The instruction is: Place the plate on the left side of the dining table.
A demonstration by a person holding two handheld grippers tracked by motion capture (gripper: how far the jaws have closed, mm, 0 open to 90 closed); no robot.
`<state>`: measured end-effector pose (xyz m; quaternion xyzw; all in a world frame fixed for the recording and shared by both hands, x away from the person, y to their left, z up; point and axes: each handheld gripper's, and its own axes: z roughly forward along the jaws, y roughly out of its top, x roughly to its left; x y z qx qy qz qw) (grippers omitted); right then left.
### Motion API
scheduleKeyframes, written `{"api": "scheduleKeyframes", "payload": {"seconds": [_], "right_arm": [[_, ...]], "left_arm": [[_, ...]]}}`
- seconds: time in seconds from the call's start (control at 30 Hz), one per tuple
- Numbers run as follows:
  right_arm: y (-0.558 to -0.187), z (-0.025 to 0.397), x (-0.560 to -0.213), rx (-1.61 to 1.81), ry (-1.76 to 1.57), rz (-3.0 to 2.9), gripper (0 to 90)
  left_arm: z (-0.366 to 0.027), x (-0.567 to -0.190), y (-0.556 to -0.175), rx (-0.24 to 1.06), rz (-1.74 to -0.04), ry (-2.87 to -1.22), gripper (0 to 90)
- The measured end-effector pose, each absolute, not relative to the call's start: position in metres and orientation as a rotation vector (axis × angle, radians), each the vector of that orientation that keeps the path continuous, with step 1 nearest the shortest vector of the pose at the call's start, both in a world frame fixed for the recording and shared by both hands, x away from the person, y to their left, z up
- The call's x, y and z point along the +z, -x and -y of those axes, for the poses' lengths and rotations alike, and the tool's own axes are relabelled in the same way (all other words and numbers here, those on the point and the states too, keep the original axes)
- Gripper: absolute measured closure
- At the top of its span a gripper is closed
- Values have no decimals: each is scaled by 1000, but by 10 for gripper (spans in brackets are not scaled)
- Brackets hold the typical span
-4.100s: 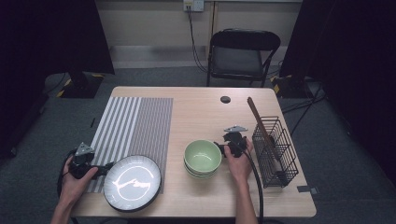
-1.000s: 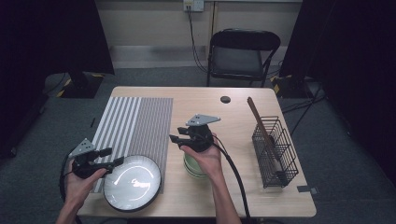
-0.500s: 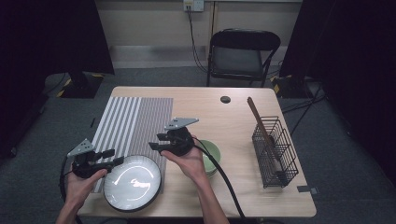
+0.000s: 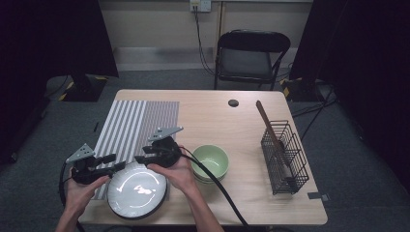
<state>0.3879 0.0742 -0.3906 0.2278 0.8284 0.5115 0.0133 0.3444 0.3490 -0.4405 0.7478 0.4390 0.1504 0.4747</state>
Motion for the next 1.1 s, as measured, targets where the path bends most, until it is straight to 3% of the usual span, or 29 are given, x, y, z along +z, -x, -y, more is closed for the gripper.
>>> {"api": "scheduleKeyframes", "payload": {"seconds": [0.37, 0.53, 0.63, 0.8, 0.97, 1.1], "right_arm": [[-398, -86, -441, 1473, -832, -2615, 650], [-403, -84, -450, 1435, -883, -2604, 688], [-406, -84, -453, 1440, -911, -2594, 737], [-409, -83, -457, 1425, -948, -2577, 741], [-409, -82, -462, 1406, -949, -2586, 841], [-410, -80, -463, 1426, -972, -2577, 853]], "left_arm": [[-353, -452, -349, 292, -1051, -1851, 598], [-358, -458, -352, 234, -1030, -1823, 650], [-360, -460, -353, 237, -1026, -1827, 725], [-362, -464, -355, 224, -1041, -1836, 737], [-361, -466, -357, 199, -1040, -1842, 829], [-360, -467, -358, 197, -1043, -1855, 870]]}}
